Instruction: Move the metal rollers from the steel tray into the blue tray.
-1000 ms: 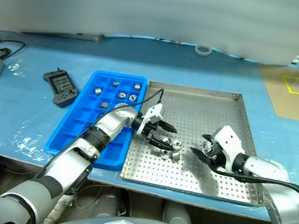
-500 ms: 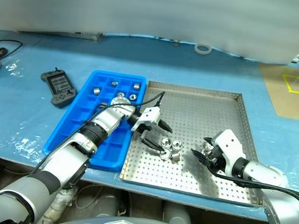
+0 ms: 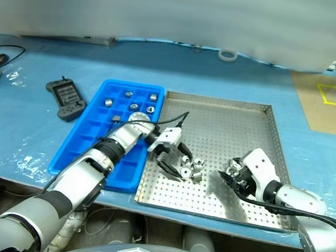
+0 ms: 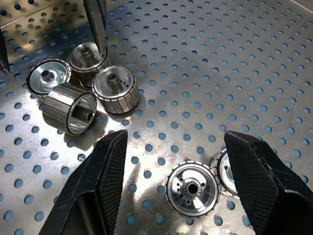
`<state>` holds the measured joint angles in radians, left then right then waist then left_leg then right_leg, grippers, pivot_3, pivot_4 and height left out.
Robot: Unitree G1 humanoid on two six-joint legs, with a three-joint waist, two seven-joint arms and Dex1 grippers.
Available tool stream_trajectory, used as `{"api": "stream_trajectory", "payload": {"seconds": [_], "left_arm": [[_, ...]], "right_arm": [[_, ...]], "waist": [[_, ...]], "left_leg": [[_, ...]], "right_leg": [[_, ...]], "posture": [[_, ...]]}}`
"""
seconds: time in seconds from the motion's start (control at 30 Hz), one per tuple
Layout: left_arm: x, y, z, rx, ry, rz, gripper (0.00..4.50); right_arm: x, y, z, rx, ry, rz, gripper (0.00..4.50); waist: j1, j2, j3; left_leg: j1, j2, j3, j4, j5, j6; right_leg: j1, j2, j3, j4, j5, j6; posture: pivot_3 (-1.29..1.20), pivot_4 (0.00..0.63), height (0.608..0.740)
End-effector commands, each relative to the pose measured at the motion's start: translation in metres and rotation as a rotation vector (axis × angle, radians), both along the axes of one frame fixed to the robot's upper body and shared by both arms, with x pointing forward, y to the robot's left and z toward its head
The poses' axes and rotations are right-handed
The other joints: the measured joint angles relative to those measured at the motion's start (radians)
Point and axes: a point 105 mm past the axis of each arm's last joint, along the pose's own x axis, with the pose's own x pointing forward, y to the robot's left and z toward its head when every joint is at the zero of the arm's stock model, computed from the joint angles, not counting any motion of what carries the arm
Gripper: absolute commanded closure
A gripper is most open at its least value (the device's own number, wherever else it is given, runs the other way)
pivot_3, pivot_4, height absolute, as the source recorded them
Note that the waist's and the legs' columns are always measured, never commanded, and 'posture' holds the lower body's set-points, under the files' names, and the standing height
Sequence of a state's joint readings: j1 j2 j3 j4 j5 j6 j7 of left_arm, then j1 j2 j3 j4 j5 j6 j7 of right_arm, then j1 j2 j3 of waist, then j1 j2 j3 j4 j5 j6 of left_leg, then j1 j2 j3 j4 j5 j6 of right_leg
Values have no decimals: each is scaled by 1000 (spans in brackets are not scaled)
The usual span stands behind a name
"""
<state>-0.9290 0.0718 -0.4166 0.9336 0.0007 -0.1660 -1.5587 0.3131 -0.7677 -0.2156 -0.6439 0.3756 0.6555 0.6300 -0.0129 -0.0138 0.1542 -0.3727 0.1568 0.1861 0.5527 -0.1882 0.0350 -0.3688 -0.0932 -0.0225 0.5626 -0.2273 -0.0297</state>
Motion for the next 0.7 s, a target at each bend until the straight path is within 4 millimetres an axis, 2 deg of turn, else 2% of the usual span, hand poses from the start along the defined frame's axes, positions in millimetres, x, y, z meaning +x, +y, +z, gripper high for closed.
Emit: {"api": "stream_trajectory", "payload": {"seconds": [0.03, 0.17, 0.27, 0.4, 0.57, 0.7], "left_arm": [[-2, -9, -3, -1, 17, 14, 474], [-5, -9, -14, 47, 32, 12, 474], [-2, 1, -27, 111, 0, 26, 13], [3, 3, -35, 134, -59, 64, 13], [-4, 9, -38, 172, 1, 15, 13], [-2, 4, -36, 145, -19, 38, 13]], "right_arm": [[-1, 2, 10, -22, -41, 11, 1246], [-3, 0, 9, -29, -38, 9, 1246], [-3, -2, 9, -37, -39, -1, 1289], [-2, -1, 8, -37, -44, -6, 1289], [-1, -1, 7, -40, -45, -5, 1289], [1, -2, 8, -46, -52, -6, 1289]], "waist": [[-1, 0, 0], [-2, 0, 0], [-4, 0, 0], [-6, 1, -1], [-6, 1, -1], [-6, 1, -1]], "left_leg": [[0, 0, 0, 0, 0, 0], [1, 0, 0, 0, 0, 0], [2, 0, 0, -1, 0, 0], [3, 0, 0, -2, 0, 0], [4, 0, 0, -2, 0, 0], [5, 0, 0, -5, 0, 0]], "right_leg": [[0, 0, 0, 0, 0, 0], [0, 0, 0, 0, 0, 0], [1, 0, 0, -1, 0, 0], [3, 0, 0, -3, 0, 0], [4, 0, 0, -6, 0, 0], [5, 0, 0, -6, 0, 0]], "posture": [[-398, 150, 740], [-402, 150, 740], [-406, 150, 740], [-408, 150, 740], [-402, 150, 740], [-400, 150, 740]]}}
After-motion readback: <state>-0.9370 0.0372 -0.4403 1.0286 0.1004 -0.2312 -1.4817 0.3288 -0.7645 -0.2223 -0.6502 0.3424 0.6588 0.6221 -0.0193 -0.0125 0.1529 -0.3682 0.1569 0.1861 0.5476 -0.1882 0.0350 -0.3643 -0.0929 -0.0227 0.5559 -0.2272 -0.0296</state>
